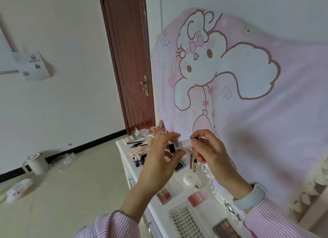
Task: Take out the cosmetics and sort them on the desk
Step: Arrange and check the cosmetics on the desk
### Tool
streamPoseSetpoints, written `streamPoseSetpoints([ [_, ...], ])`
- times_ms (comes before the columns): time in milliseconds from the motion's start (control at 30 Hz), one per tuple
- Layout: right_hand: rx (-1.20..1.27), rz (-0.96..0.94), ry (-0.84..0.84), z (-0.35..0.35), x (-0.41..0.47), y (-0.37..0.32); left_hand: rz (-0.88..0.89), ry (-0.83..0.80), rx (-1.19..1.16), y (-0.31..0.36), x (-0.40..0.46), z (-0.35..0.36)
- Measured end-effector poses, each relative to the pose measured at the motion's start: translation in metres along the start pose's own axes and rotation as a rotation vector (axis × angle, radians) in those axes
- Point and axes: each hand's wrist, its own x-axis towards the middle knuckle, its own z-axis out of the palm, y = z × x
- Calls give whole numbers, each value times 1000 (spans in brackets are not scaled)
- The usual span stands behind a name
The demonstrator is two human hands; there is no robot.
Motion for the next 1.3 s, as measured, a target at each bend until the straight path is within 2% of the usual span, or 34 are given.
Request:
streamPoseSetpoints([
  [100,1,18,-6,-5,0,2,-99,25,-55,-3,0,4],
  [167,-20,24,-7,-8,0,5,-159,-24,-70,-7,0,5],
  [333,-30,51,6,-12,-2,11,-137,-73,-73,-7,-1,15],
  [400,-24,63,4,-14,-2,12,-179,-67,-151,-8,1,17],
  [500,-37,110,-54,-18,-3,17,-250,-144,-220,-12,0,19],
  [600,-155,156,-147,-25,-5,26,-253,-243,-211,-19,-5,19],
  [700,-327,199,-269,-34,-10,42,-266,-367,-105,-33,-16,19],
  [833,-613,232,-389,-48,-23,72,-419,-487,-54,-58,-39,16],
  [967,-615,352,-302,-64,-38,103,-623,-396,-36,-89,-66,12],
  [1100,-527,466,-222,-71,-62,142,-865,-189,-305,-105,-97,24],
  [1300,-407,581,-103,-52,-102,200,-1153,-69,-509,-121,-144,69],
])
